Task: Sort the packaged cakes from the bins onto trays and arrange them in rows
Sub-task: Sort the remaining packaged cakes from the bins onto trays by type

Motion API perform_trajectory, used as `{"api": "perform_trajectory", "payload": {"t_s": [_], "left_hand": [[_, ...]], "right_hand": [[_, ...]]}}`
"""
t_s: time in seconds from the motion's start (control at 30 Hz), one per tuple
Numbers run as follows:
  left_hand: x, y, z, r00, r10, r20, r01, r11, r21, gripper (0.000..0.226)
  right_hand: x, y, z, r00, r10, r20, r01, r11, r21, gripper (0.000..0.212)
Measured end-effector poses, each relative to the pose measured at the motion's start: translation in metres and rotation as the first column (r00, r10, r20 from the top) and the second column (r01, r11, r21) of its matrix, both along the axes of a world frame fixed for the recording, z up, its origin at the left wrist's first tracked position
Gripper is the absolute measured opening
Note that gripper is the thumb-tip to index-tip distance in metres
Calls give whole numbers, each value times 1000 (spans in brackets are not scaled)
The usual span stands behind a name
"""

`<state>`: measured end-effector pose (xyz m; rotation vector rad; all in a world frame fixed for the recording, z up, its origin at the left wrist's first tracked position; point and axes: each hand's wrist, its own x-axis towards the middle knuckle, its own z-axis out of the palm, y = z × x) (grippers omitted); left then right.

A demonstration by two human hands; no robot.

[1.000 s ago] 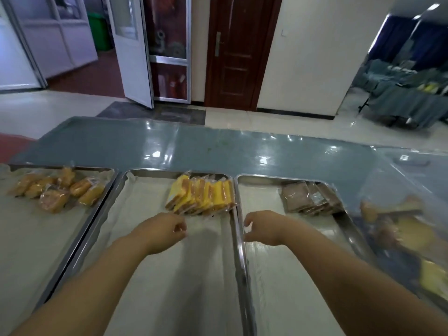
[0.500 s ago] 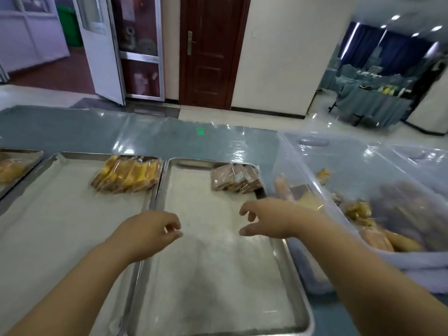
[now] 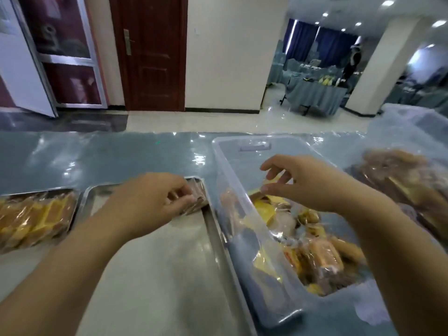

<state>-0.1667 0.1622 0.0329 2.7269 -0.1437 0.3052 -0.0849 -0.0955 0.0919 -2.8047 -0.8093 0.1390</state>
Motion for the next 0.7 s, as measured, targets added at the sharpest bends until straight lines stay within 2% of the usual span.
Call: {"api": "perform_trajectory", "payload": {"t_s": [0.17,0.27,0.33,0.5,0.57,0.7], "left_hand": [[45,-54,8,984,-133,122,133,991,9,17],[66,-87,8,972,-178,156,180,984,0,21],[79,-110,6,971,-193,139,191,981,30,21],[113,-167,-4,991,-134,-10,133,970,205,24],[125,-186,-15,990,-108,-94,129,957,260,25],[140,-202,-42,945,-88,-315,176,949,263,16]], "right_hand": [[30,-59,-13,994,-102,-48,101,995,-16,45],[51,-89,-33,987,-123,-107,113,989,-98,48],[65,-102,-47,980,-97,-172,64,980,-190,48],[99,-120,-79,951,85,-299,-213,878,-428,59],[109,-125,-92,925,155,-348,-316,822,-474,61],[114,-126,-113,834,242,-496,-499,715,-489,71]]}}
